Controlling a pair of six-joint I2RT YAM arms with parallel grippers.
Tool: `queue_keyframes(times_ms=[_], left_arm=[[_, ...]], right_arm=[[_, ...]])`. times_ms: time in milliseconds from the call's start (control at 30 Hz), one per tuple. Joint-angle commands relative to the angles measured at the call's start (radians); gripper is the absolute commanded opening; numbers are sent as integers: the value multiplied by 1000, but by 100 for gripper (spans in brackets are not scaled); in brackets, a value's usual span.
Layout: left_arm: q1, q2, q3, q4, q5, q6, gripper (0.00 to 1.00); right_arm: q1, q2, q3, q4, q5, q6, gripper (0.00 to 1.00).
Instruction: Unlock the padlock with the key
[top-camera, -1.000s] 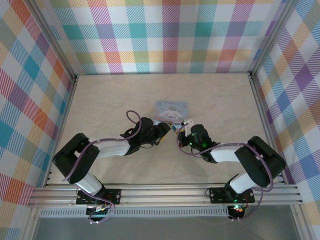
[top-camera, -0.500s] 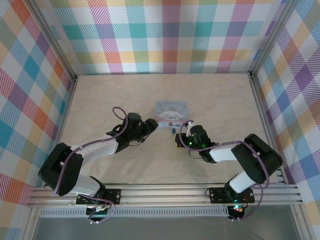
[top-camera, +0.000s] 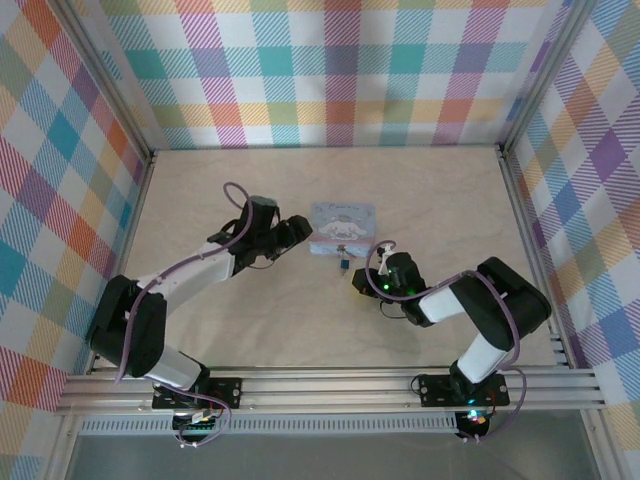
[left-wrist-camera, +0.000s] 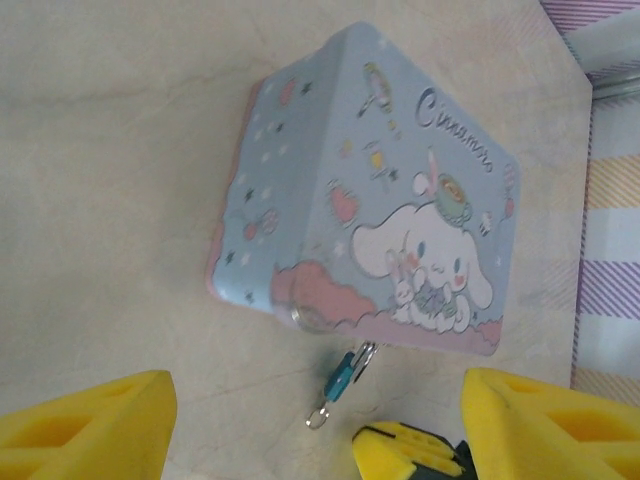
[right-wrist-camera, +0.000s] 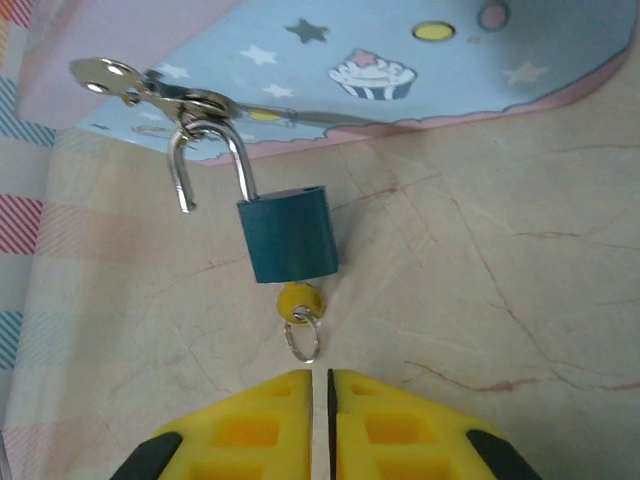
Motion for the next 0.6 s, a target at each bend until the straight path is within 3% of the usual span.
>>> queue_keyframes(times_ms=[0,100,267,567], left_arm=[[11,83,103,-110,11,119,75],[15,172,206,-162,34,174,75],[15,294,338,-262,8,238,75],[15,388,377,-310,-20,277,74]], right_arm=[[-3,-76,3,-43,23,-53,25],[-26,-139,10,-87,23,-94,38],[-87,-149,58,-92,-89,-118,59],[-159,-10,173,-43,-233,-114,69]])
